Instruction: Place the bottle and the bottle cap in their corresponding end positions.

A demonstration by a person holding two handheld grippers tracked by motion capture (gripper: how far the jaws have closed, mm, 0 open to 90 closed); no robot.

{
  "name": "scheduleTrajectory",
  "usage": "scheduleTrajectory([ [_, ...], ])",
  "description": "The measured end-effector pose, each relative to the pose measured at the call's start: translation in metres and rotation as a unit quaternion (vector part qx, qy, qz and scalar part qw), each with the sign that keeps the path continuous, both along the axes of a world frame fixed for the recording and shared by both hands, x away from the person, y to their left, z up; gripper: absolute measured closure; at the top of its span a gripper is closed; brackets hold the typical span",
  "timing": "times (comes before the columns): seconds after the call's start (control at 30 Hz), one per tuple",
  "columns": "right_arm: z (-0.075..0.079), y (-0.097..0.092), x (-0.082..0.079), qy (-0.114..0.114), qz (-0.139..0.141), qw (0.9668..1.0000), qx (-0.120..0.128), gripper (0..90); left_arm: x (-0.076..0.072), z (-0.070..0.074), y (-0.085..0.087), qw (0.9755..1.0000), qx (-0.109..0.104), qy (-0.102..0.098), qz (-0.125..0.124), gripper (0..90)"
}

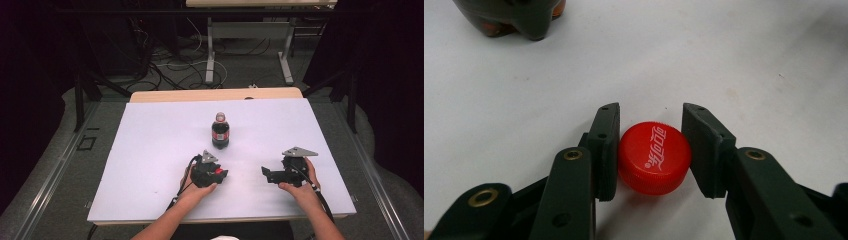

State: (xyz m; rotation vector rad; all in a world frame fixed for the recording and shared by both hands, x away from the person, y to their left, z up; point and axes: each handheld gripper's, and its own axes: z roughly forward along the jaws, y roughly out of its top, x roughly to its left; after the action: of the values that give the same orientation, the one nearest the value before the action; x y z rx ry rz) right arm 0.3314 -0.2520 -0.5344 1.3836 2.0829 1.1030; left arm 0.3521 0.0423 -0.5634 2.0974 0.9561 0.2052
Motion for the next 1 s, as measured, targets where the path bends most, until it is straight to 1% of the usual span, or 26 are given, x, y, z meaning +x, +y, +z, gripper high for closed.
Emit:
scheduleTrajectory([
  [0.1,-0.001,0.001,0.000,0.003,-0.001,1.0000,0.002,0.0,0.000,0.000,0.000,1.0000,0.000,-0.001,0.000,59.8],
  [0.17,-0.001,0.001,0.000,0.004,-0.001,1.0000,0.003,0.0,0.000,0.000,0.000,1.0000,-0.004,-0.001,0.001,59.0],
  [0.27,-0.002,0.000,0.000,0.005,-0.001,1.0000,0.002,0.0,0.000,-0.001,-0.001,1.0000,-0.007,-0.001,0.001,56.2],
  [0.3,-0.002,0.000,0.000,0.005,0.000,1.0000,0.003,0.0,0.000,0.000,0.000,1.0000,-0.001,-0.002,-0.002,55.4],
  [0.33,-0.002,0.000,0.000,0.005,0.001,1.0000,0.003,0.0,0.000,0.000,-0.001,1.0000,-0.006,0.001,-0.001,54.4],
  [0.5,-0.002,-0.001,0.001,0.003,0.000,1.0000,0.000,0.0,0.000,0.000,0.000,1.0000,-0.007,0.000,-0.001,49.3],
  [0.57,-0.002,-0.001,0.001,0.004,-0.001,1.0000,0.001,0.0,0.000,0.000,0.000,0.9999,-0.012,-0.004,0.000,46.4],
  [0.6,-0.002,-0.002,0.001,0.004,-0.002,1.0000,0.001,0.0,0.001,0.001,0.000,0.9999,-0.012,-0.001,-0.001,45.1],
  [0.67,-0.002,-0.002,0.001,0.004,-0.002,1.0000,0.001,0.0,0.001,0.001,0.000,0.9997,-0.022,0.001,0.004,41.9],
  [0.7,-0.002,-0.002,0.001,0.004,-0.002,1.0000,0.003,0.0,0.001,0.002,0.001,0.9997,-0.022,0.002,0.002,40.5],
  [0.73,-0.002,-0.002,0.001,0.004,-0.002,1.0000,0.003,0.0,0.002,0.003,0.002,0.9998,-0.019,-0.009,-0.001,38.5],
  [0.77,-0.002,-0.002,0.000,0.005,-0.003,1.0000,0.001,0.0,0.002,0.004,0.003,0.9998,-0.018,-0.013,-0.001,36.0],
  [0.83,-0.002,-0.001,0.001,0.004,-0.001,1.0000,0.001,0.0,0.003,0.007,0.003,0.9998,-0.016,-0.014,0.001,33.4],
  [0.87,-0.002,-0.001,0.001,0.004,-0.001,1.0000,0.001,0.0,0.003,0.009,0.003,0.9998,-0.020,-0.009,0.001,31.2],
  [0.9,-0.002,-0.001,0.001,0.004,-0.001,1.0000,0.001,0.0,0.004,0.011,0.004,0.9998,-0.013,-0.016,0.000,28.9],
  [0.93,-0.002,-0.001,0.001,0.004,-0.001,1.0000,0.001,0.0,0.004,0.013,0.005,0.9997,-0.020,-0.012,0.003,27.8],
  [0.97,-0.002,-0.001,0.000,0.004,-0.001,1.0000,0.001,0.0,0.005,0.015,0.006,0.9997,-0.015,-0.017,0.001,27.1],
  [1.0,-0.002,-0.001,0.000,0.006,-0.002,1.0000,0.003,0.0,0.004,0.018,0.007,0.9997,-0.016,-0.017,0.004,25.7],
])
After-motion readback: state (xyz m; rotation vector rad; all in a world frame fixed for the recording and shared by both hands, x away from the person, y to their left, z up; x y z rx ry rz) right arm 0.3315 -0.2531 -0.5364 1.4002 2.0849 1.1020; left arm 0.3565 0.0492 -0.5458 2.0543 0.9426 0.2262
